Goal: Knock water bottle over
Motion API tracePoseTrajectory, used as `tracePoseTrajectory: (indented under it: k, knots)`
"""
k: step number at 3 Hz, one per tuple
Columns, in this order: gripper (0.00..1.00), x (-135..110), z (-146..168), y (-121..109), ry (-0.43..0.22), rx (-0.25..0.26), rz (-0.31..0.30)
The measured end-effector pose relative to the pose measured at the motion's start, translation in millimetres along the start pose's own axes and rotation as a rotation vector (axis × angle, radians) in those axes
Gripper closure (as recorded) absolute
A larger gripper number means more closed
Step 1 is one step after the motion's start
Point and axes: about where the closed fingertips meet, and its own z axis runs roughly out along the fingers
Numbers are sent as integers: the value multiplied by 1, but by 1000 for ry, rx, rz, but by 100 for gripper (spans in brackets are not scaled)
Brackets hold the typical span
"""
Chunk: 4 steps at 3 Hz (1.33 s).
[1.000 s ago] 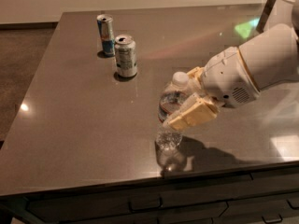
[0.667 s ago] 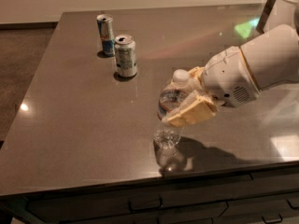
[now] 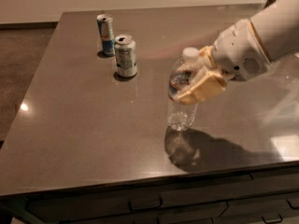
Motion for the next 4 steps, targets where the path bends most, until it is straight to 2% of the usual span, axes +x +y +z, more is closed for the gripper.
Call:
tracePoseTrajectory:
  k: [2, 3, 4]
  knots:
    - [100, 16, -20, -54, 320, 47, -31]
    - [100, 33, -20, -67, 477, 48, -56]
    - [100, 46, -17, -75, 605, 41, -87]
